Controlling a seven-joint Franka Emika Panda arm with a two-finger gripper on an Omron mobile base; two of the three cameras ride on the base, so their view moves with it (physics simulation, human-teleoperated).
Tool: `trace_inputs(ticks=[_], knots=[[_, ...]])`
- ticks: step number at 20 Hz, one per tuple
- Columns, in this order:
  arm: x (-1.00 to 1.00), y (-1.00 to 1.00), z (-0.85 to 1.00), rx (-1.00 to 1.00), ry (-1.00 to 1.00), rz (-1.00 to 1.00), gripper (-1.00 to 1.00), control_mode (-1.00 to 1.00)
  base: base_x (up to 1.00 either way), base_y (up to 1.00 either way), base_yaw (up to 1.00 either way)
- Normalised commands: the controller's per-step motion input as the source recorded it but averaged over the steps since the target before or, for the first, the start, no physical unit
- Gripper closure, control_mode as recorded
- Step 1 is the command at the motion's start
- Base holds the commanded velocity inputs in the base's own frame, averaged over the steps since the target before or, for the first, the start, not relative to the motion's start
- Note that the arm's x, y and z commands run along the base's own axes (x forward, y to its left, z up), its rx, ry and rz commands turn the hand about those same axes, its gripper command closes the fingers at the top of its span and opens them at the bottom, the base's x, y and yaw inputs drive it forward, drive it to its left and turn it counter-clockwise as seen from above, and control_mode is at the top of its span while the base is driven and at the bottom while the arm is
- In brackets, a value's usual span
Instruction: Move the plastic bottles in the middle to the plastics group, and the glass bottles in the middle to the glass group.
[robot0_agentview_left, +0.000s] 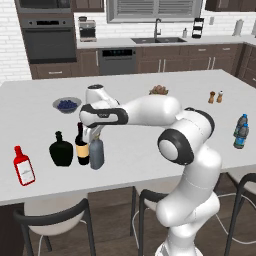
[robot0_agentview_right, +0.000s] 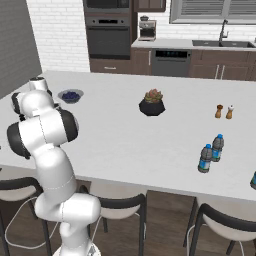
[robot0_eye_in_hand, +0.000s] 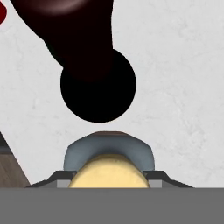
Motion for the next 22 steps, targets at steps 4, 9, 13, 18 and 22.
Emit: trace_inputs(ticks=[4, 9, 13, 18, 22], knots=[[0.0, 0.0, 0.0, 0.0, 0.0, 0.0, 1.0, -1.0, 0.0, 0.0, 0.0], [-0.01, 0.0, 0.05, 0.0, 0.0, 0.0, -1.0, -1.0, 0.0, 0.0, 0.0], [-0.01, 0.0, 0.01, 0.0, 0.0, 0.0, -1.0, -1.0, 0.0, 0.0, 0.0], [0.0, 0.0, 0.0, 0.0, 0.0, 0.0, -1.0, -1.0, 0.0, 0.0, 0.0], [0.0, 0.0, 0.11, 0.0, 0.0, 0.0, -1.0, -1.0, 0.0, 0.0, 0.0]])
